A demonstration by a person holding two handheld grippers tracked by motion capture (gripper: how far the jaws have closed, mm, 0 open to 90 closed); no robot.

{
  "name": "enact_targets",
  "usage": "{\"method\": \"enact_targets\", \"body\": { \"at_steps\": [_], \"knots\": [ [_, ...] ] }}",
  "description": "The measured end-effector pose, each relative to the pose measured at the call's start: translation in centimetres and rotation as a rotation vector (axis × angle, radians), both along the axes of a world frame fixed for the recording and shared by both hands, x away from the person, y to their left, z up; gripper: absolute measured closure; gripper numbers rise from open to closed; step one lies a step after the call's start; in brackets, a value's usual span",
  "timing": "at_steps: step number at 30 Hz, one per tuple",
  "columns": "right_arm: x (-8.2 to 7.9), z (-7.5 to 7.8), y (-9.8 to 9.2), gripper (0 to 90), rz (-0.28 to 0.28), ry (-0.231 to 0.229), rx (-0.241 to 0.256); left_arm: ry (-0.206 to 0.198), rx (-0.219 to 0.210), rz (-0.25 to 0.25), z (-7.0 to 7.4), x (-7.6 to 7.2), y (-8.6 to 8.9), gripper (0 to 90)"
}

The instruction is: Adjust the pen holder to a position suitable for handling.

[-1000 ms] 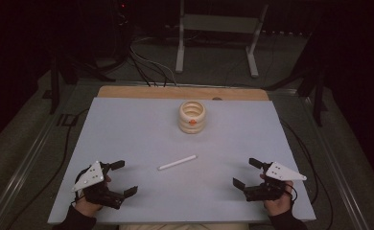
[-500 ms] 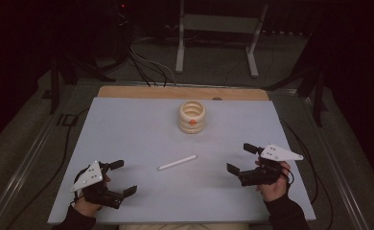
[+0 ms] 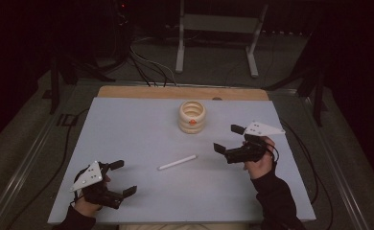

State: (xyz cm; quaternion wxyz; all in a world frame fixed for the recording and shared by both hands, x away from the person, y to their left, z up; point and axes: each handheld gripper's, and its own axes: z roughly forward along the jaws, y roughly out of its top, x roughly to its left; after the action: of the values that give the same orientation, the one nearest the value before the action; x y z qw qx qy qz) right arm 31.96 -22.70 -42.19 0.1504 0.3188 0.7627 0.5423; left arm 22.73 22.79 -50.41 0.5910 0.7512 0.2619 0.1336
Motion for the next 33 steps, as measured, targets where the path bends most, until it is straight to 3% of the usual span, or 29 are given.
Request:
{"method": "enact_targets", "body": {
  "at_steps": [6,19,27,33],
  "knots": [
    [1.9,0.2,1.2,0.0,0.0,0.028,0.009,0.0,0.0,-0.003,0.0,0.0,0.0,0.1],
    [6.6,0.7,4.3,0.0,-0.021,0.06,-0.022,-0.003,-0.002,-0.005,0.1,-0.1,0.1,0.1],
    [9.3,0.4,5.6,0.0,-0.042,0.11,-0.04,-0.002,-0.005,-0.003,0.0,0.0,0.1,0.1],
    [11.6,0.0,6.4,0.0,-0.115,0.166,-0.062,-0.002,-0.003,-0.005,0.0,-0.1,0.1,0.1]
  ]
}}
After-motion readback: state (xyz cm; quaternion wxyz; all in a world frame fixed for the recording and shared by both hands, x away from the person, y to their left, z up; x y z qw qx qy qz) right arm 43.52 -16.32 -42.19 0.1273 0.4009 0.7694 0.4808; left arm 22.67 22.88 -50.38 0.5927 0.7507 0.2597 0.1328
